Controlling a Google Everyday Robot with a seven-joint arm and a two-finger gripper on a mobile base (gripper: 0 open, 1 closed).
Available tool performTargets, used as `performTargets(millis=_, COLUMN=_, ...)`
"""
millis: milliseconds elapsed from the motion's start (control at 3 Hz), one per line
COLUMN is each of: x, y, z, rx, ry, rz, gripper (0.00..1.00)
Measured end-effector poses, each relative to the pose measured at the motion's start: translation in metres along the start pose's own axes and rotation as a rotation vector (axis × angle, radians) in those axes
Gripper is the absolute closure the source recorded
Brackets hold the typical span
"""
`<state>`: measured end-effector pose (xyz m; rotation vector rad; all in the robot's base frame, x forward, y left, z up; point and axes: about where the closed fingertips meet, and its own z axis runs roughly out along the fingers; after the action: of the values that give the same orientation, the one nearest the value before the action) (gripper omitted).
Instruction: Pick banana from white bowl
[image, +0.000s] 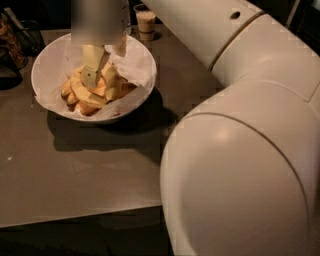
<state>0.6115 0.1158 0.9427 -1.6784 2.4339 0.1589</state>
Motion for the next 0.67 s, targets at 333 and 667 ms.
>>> performTargets(millis=333, x=-0.0072, y=-0.0031, z=-0.0006, rx=-0.004, ry=-0.009, rz=0.003, gripper=0.24)
performTargets(millis=667, x=-0.0086, y=-0.0084, z=-0.0009, rx=-0.011, ry=-0.018, rz=0.007, gripper=0.26)
